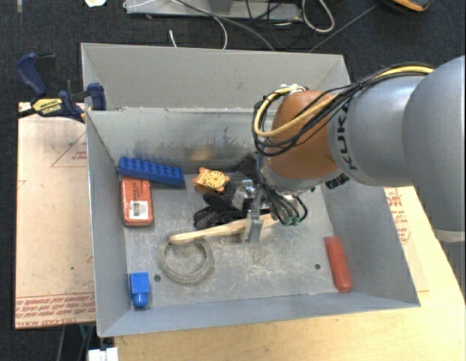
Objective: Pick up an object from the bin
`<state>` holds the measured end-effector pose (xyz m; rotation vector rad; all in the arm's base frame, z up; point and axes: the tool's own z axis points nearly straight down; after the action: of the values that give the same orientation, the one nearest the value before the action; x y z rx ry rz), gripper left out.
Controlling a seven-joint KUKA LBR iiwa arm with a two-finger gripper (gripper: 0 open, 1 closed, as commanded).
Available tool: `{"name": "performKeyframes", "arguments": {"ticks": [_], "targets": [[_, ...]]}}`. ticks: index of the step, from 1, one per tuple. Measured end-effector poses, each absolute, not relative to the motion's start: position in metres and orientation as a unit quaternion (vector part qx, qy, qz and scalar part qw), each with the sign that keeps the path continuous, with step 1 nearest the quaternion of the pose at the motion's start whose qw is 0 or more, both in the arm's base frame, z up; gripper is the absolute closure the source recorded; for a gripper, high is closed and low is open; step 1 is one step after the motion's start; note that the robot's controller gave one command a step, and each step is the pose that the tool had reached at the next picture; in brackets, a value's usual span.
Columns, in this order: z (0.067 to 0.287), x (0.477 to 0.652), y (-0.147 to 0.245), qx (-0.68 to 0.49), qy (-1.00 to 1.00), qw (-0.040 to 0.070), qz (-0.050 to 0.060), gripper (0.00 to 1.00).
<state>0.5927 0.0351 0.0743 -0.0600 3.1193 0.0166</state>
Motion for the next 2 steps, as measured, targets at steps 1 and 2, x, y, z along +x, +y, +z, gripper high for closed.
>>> {"name": "performKeyframes", "arguments": {"ticks": [1, 2], "targets": [[0.074, 0.593, 0.035, -0.019, 1.000, 0.011, 0.005, 1.00], [0.097, 0.592, 0.035, -0.019, 1.000, 0.010, 0.005, 1.00]]}}
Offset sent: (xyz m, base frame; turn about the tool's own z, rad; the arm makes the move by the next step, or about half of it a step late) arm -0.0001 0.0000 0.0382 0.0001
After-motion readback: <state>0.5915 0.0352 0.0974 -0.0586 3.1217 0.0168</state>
